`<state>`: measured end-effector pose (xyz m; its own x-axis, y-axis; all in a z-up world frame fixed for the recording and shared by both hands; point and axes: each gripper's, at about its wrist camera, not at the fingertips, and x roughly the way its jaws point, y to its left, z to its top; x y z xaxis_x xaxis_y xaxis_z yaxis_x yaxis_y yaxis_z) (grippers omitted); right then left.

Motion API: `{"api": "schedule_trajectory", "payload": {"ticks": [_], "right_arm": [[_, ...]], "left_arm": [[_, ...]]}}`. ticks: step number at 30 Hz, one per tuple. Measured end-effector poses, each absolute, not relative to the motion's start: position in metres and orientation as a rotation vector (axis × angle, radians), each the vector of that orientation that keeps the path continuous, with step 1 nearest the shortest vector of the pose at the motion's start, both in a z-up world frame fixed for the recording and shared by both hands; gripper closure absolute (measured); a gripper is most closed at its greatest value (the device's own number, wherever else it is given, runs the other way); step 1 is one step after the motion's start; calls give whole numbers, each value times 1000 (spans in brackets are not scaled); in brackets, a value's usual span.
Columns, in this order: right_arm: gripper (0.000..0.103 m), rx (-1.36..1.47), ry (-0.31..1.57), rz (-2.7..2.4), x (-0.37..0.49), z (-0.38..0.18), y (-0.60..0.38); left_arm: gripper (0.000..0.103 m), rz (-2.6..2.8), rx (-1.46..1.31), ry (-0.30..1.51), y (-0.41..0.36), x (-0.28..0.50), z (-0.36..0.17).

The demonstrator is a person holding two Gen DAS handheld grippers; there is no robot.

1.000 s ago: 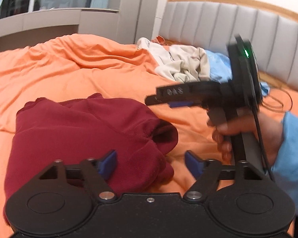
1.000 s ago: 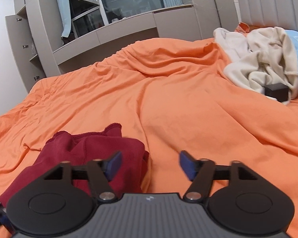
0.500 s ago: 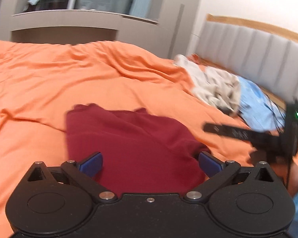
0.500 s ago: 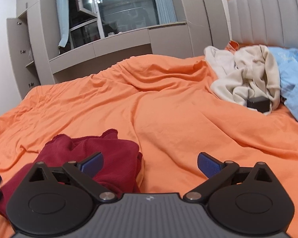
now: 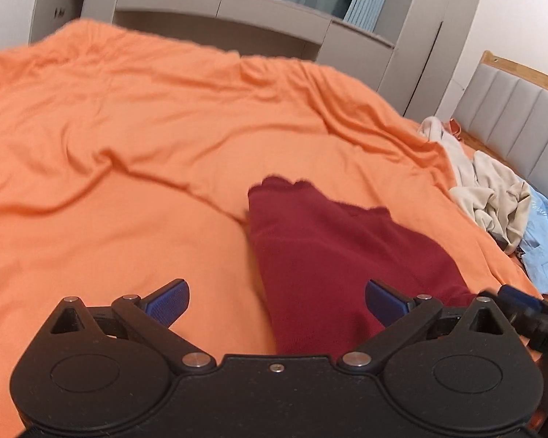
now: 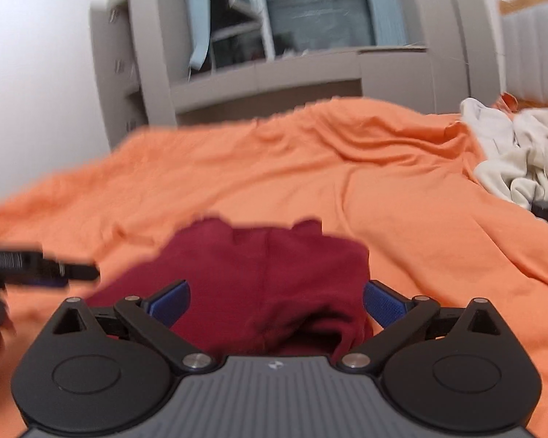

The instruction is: Fold small clothes

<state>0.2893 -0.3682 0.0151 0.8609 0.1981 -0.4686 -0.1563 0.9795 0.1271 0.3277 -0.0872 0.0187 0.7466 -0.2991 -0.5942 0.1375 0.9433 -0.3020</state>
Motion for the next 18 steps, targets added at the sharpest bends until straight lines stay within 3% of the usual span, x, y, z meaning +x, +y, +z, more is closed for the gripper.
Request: {"api": "schedule_trajectory", "payload": {"ticks": [4,8,18], "right_arm": [[0,-18,693,159,306,-10,-352],[0,83,741,191,310,-11,-366],[0,336,669,118,334,-5,-441]], "left_arm": [[1,-234,-255,753,-91,334,1],[0,-221,-187,785,-101,337,-11],[0,-221,-219,797,-99,340,-14]]}}
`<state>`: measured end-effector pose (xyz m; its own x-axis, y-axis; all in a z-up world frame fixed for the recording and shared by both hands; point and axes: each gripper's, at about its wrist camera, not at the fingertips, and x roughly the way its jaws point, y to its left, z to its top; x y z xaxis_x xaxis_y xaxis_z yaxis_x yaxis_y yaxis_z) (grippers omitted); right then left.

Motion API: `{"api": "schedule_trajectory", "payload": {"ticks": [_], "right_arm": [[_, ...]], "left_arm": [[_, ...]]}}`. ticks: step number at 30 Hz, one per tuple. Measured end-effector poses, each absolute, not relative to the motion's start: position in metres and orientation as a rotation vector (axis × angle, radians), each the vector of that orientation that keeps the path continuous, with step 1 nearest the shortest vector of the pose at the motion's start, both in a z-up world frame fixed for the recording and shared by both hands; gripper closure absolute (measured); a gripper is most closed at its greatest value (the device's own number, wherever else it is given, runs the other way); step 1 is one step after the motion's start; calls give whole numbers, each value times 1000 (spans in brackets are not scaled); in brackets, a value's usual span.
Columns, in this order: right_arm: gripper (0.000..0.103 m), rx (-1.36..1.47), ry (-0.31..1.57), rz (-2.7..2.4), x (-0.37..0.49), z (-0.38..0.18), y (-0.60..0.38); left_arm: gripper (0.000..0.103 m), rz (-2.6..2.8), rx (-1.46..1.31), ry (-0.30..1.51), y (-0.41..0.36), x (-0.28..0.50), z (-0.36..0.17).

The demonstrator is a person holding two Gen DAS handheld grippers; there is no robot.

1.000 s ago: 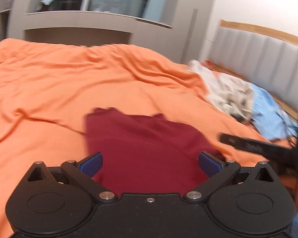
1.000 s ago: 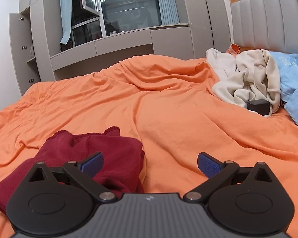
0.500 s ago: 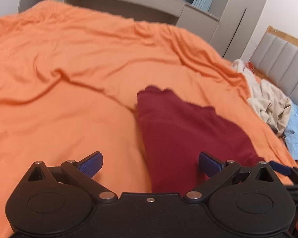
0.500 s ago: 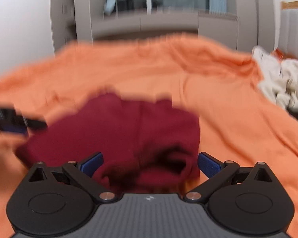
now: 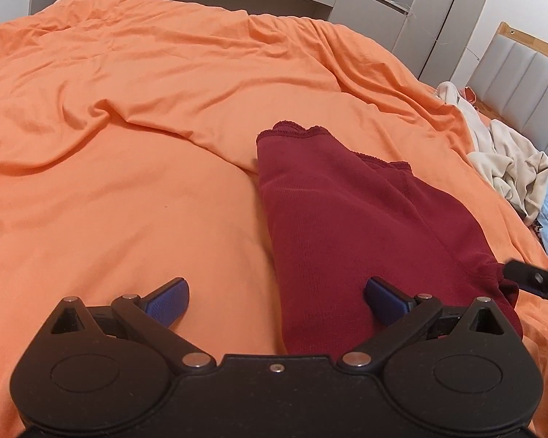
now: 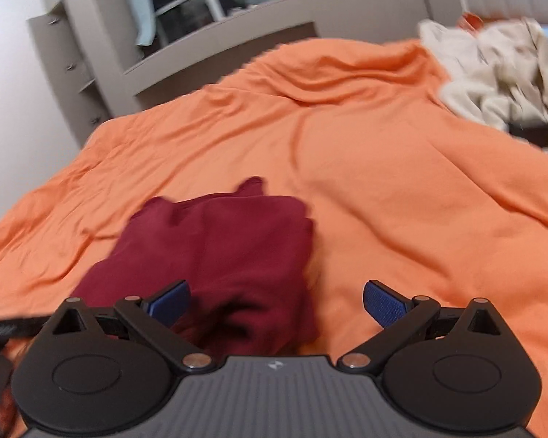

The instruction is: Fold small clothes

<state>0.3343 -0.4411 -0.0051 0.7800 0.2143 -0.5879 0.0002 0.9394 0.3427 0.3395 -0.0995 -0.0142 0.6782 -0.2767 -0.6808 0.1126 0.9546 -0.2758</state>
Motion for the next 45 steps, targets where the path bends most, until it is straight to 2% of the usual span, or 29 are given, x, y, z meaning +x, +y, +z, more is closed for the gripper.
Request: {"api": "schedule_trajectory", "payload": {"ticks": [6,12,17,27,29,30,32,36,38,45], "right_arm": [[0,368,701,-6,359,-25,-454],[0,325,575,79,365,-11,-441],[0,222,626,29,388,-12,-426],[2,281,601,95,399,-22,-424],[18,286,596,104,399,-21,-425],[22,288,596,110,398,-21,-425],[40,293,601,125,398,-22,-425],[61,297,595,136,396,-22,-425],[81,291,577,124,394,-19,-425],[93,233,499,92,376,-3,-416]], "left_arm": [[0,-221,-219,796,-100,340,-15],[0,-225,-182,729,-103,345,2],[0,-319,-119,830,-107,381,4],[0,-271,-277,880,-97,418,-14],[0,-264,-274,880,-98,422,-14],[0,-262,-272,883,-98,424,-15],[0,-258,-284,888,-98,425,-17],[0,-260,-286,893,-97,425,-19],[0,-259,-283,892,-97,425,-18],[0,-254,-269,849,-96,420,-8]]}}
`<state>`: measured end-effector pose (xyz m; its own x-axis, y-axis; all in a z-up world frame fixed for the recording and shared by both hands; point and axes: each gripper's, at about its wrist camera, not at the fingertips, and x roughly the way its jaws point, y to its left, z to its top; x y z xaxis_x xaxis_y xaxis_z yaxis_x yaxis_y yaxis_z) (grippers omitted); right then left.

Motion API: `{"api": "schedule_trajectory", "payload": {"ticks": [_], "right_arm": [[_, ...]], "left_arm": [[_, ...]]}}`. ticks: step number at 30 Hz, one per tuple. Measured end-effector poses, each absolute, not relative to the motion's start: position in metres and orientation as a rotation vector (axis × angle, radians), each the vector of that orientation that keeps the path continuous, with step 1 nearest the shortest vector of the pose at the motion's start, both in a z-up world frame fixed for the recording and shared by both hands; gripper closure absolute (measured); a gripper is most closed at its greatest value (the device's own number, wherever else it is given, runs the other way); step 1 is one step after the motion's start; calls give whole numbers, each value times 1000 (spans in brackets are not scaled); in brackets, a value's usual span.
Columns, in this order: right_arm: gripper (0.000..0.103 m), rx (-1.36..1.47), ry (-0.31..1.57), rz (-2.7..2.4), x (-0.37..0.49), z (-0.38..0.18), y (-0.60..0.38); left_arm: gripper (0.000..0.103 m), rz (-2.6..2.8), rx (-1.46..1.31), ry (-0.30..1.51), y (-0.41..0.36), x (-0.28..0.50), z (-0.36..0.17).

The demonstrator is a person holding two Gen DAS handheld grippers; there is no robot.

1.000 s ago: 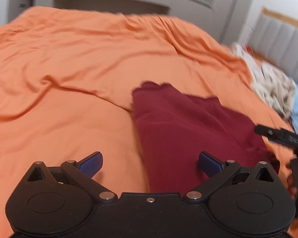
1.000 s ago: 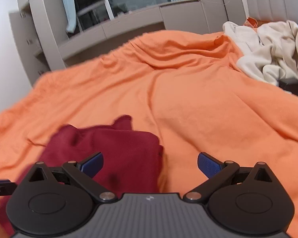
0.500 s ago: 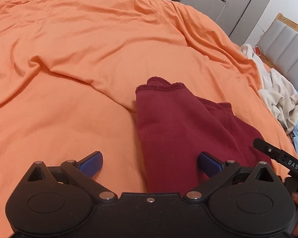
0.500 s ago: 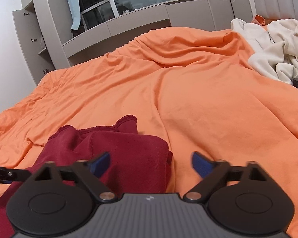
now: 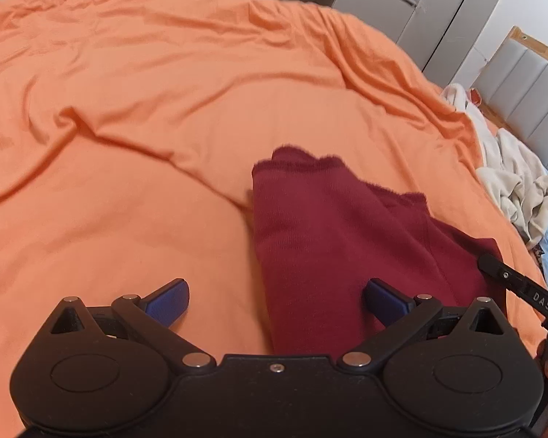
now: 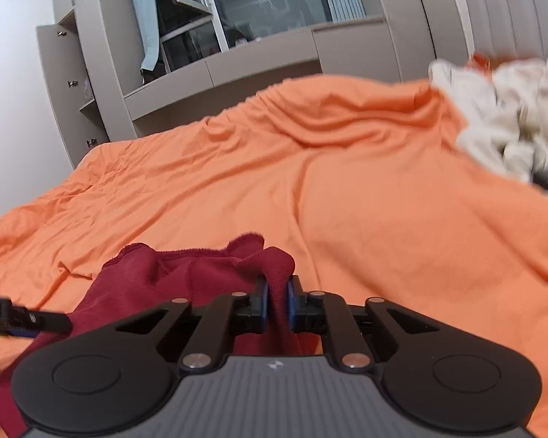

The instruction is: Fold small clothes

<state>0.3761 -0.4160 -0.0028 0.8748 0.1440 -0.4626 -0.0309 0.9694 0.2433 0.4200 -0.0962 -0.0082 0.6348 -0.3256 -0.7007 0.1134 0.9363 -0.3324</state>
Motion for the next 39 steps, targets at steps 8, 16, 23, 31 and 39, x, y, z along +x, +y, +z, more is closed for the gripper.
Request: {"api": "schedule_trajectory", "payload": {"ticks": [8,16,23,31,39], "right_arm": [[93,221,544,58,381,-15,-418],[50,295,599,50,378,-21,-426],[9,383,615,61,370,-14,-436],[0,512,654,69,362,-15,-452],[0,574,663,95,364,-15,-458]], "left_arm": [[0,-246,-246,807,-97,417,-1],[0,-210,-228,837,-98,416,-7],[0,-210,-226,837,-98,415,-7],[0,-209,-226,837,-98,416,-7],[0,-219,-262,802,-95,415,-7]]}}
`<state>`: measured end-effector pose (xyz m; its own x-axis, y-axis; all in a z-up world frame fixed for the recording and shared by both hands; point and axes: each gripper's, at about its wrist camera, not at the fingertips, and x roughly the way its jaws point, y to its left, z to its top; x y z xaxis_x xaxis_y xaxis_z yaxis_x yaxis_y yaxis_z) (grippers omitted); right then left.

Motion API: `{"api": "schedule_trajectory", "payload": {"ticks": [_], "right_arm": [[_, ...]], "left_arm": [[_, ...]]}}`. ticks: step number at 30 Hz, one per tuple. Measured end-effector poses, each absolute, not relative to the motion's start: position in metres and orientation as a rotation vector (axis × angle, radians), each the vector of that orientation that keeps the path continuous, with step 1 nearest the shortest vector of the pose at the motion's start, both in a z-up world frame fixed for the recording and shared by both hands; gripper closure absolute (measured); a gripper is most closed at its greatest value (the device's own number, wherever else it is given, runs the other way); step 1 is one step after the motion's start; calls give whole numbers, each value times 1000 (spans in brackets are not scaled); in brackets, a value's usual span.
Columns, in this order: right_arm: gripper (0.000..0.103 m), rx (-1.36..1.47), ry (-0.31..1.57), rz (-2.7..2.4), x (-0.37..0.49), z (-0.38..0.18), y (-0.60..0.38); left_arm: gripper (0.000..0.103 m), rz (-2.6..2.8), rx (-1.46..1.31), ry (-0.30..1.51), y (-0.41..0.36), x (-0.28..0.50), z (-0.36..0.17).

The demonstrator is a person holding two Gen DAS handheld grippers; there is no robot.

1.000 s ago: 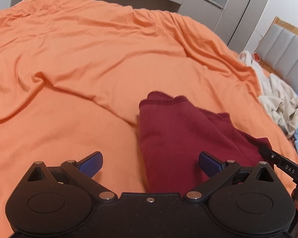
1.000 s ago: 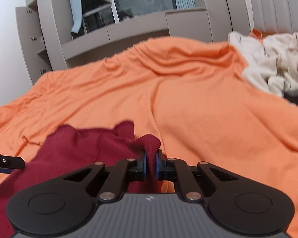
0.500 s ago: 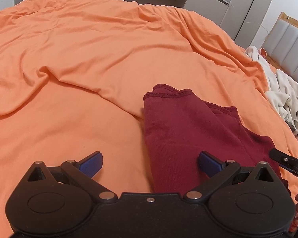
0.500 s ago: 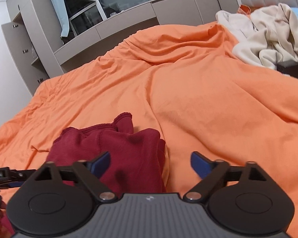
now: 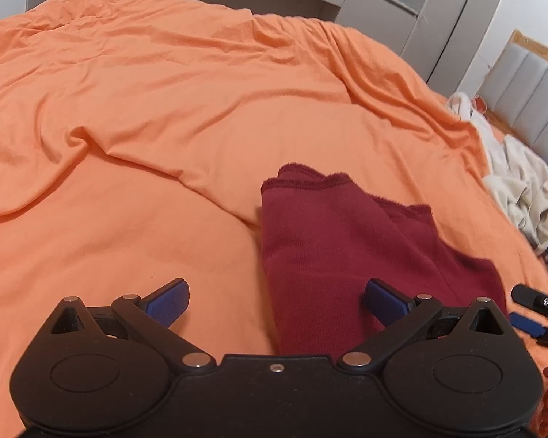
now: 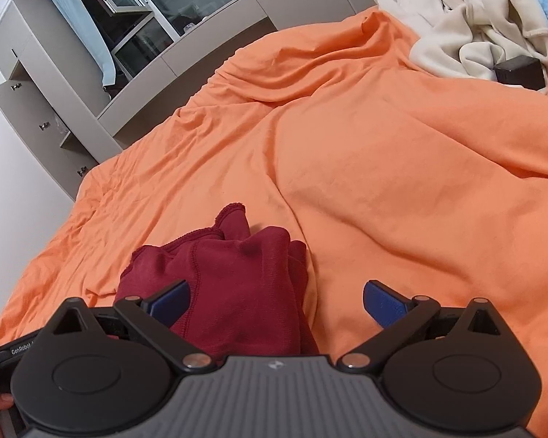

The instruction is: Fold small clothes

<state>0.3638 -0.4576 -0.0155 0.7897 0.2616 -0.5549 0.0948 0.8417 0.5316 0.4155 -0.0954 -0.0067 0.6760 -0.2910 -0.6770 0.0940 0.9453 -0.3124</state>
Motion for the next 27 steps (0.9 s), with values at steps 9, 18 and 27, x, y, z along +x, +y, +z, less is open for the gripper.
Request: {"api": "schedule_trajectory", "payload": {"ticks": [9,18,27], "right_arm": [[0,634,734,146,375,-35,-453],[0,676,810,160,386,-55,-449],[0,712,801,149,385,-58,-451]], "left_arm": [[0,-246,-309,807,-95,417,-9],[0,-249,-285,891,-99,422,-20],[0,-247,-284,905,-100,424,-21]]}}
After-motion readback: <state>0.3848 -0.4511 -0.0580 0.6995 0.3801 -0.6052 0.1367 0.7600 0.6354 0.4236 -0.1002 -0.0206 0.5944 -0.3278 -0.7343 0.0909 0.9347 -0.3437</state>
